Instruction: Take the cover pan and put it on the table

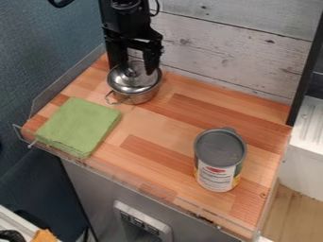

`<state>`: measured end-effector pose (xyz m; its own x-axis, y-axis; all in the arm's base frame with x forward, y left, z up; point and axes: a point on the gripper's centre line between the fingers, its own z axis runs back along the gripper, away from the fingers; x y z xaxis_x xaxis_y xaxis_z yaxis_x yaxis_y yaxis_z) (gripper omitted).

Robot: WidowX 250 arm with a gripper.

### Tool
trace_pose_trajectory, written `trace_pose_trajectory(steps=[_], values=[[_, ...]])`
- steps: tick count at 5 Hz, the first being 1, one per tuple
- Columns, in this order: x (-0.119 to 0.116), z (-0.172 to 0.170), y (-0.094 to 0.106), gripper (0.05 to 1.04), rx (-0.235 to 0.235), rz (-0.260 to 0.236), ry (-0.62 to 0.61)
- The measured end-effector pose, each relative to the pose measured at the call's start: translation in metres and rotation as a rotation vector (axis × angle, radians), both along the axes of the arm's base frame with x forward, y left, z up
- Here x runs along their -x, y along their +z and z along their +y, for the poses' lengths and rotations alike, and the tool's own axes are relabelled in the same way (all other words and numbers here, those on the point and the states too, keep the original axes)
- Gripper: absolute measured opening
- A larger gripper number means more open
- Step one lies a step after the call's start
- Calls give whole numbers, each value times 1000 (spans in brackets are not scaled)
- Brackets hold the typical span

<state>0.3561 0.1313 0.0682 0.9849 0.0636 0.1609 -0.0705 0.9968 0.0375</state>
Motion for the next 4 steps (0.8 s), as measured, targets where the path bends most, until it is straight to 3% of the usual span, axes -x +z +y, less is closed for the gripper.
trace_pose_trajectory(steps=[1,3,4], values=[[-6,20,-7,999,-34,-18,45],[-15,29,-35,952,-23,9,80],[-18,26,-34,681,-21,19,72]])
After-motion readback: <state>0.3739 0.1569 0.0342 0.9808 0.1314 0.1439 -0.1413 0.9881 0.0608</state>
